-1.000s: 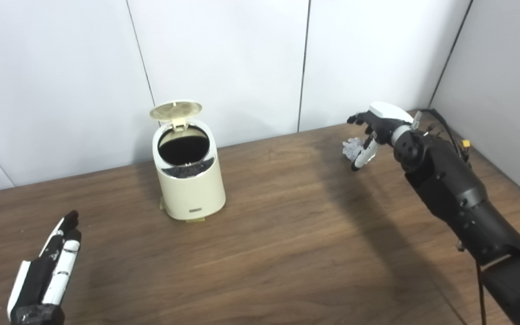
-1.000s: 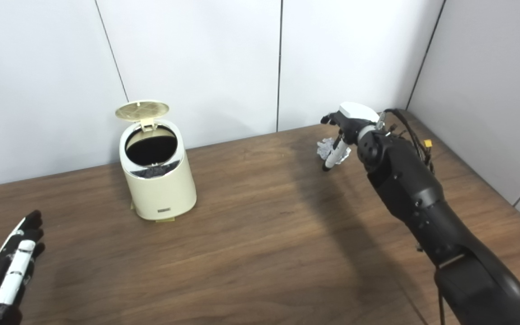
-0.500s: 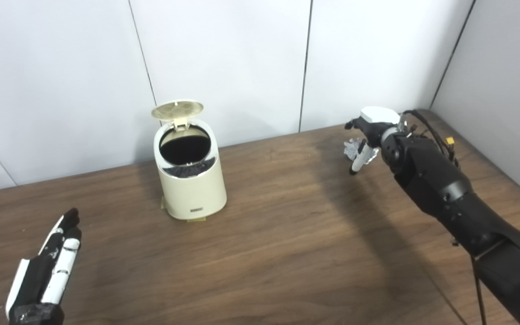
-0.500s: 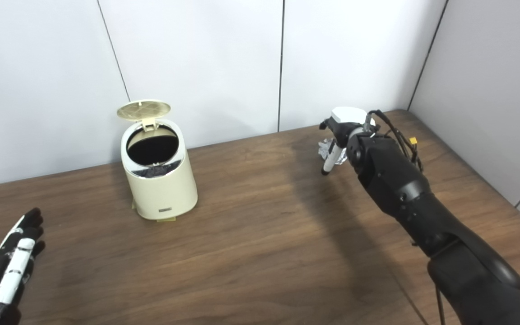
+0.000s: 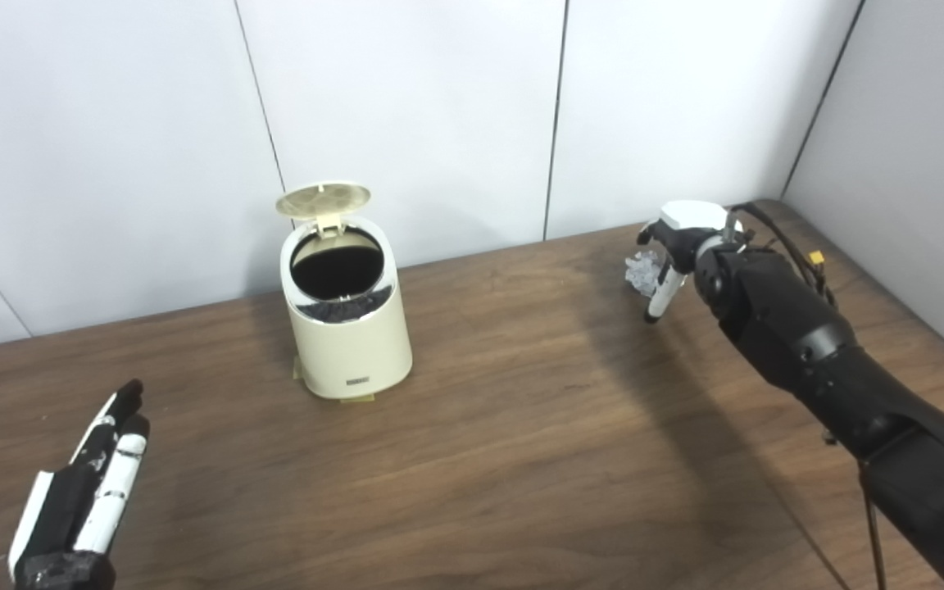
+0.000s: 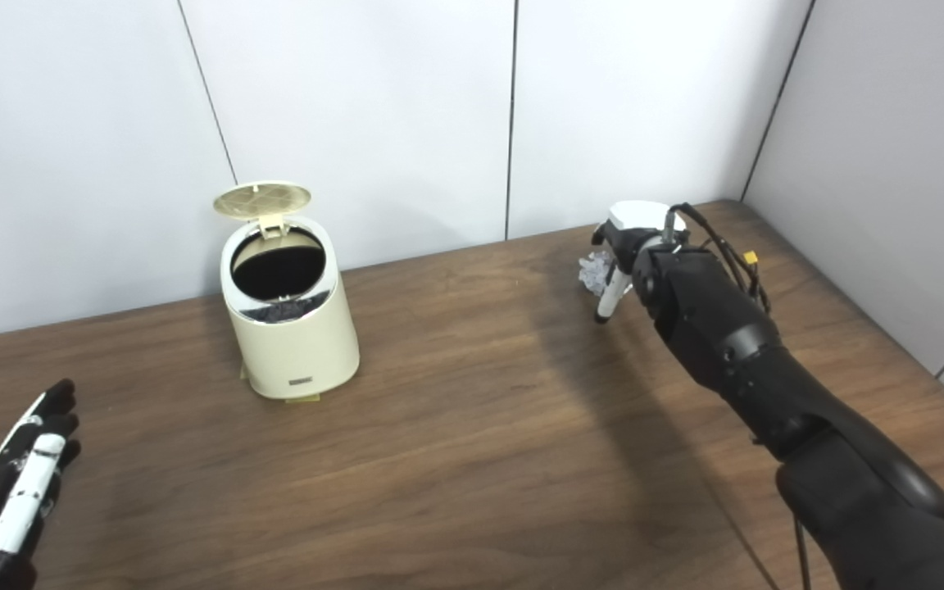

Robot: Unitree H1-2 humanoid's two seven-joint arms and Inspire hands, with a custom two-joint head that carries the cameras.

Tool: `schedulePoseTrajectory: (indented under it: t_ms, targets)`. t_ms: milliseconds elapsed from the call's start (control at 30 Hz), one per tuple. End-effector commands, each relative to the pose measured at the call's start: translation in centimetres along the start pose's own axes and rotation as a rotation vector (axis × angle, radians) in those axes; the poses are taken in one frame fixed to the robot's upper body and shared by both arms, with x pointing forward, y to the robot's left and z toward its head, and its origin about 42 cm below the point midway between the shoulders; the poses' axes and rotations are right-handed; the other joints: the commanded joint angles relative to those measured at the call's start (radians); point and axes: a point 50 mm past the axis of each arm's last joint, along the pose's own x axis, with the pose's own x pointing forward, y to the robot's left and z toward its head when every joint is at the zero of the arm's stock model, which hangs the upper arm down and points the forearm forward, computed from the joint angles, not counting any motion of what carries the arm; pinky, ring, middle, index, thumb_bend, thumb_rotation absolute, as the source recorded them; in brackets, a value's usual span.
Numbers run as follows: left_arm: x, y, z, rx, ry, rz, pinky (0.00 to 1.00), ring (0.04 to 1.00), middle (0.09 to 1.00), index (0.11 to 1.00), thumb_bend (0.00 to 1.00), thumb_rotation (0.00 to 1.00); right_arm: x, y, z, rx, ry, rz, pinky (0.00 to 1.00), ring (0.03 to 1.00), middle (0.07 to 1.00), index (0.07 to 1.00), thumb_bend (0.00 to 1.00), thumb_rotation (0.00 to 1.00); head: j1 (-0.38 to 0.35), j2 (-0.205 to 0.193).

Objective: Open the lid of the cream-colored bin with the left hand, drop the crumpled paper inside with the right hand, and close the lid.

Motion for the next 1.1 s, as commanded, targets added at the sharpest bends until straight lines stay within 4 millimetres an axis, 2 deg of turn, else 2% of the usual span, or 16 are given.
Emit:
schedulePoseTrajectory:
  t_ms: [0,67,167,200,233,300,367,700,833,1067]
  targets:
    - [0.1,0.3,1.7,0.019,-0.069,0.0,1.0,1.0,0.994,1.0,0.31,0.7,0.1,-3.9,-1.0,0.0,0.006,-0.102,0.65,0.814,0.87,0.801,0.94,0.16,0.001,0.001]
    - [0.0,0.4,1.8,0.023,-0.069,-0.002,1.0,1.0,0.997,1.0,0.3,0.72,0.0,-3.8,-1.1,0.011,0.003,-0.099,0.6,0.775,0.815,0.784,0.95,0.14,0.003,0.002]
    - [0.0,0.4,1.9,0.019,-0.074,-0.003,1.0,1.0,0.999,1.0,0.31,0.72,-0.1,-3.6,-1.4,0.008,-0.017,-0.098,0.6,0.752,0.781,0.763,0.95,0.14,0.004,0.004]
    - [0.1,0.5,2.0,0.016,-0.075,-0.003,1.0,1.0,0.999,1.0,0.31,0.72,-0.1,-3.5,-1.4,-0.003,-0.022,-0.095,0.6,0.751,0.778,0.76,0.95,0.14,0.003,0.005]
    - [0.1,0.5,2.0,0.015,-0.076,-0.005,1.0,1.0,1.0,1.0,0.3,0.72,-0.1,-3.5,-1.4,-0.009,-0.024,-0.091,0.65,0.791,0.813,0.758,0.93,0.15,0.002,0.005]
    - [0.1,0.6,2.1,0.014,-0.077,-0.006,1.0,1.0,1.0,1.0,0.3,0.72,-0.1,-3.4,-1.4,-0.005,-0.025,-0.087,0.66,0.782,0.809,0.751,0.91,0.14,0.001,0.006]
    - [0.1,0.6,2.1,0.007,-0.081,-0.004,1.0,1.0,1.0,1.0,0.31,0.71,0.0,-3.2,-1.4,0.004,-0.028,-0.095,0.62,0.724,0.775,0.721,0.91,0.12,0.002,0.006]
    - [0.1,0.4,2.3,0.012,-0.082,-0.003,1.0,1.0,0.991,1.0,0.31,0.68,-0.2,-2.9,-1.1,-0.006,-0.083,-0.204,0.61,0.673,0.71,0.688,0.9,0.05,0.005,0.008]
    - [0.2,0.4,2.3,0.01,-0.082,-0.002,1.0,1.0,0.989,1.0,0.31,0.65,0.0,-3.1,-1.0,0.0,-0.078,-0.207,0.53,0.615,0.662,0.689,0.91,0.06,0.006,0.007]
    - [0.2,0.5,2.3,0.005,-0.084,-0.005,1.0,1.0,0.993,1.0,0.3,0.62,-0.1,-3.1,-1.2,-0.011,-0.08,-0.2,0.56,0.621,0.662,0.699,0.9,0.06,0.007,0.01]
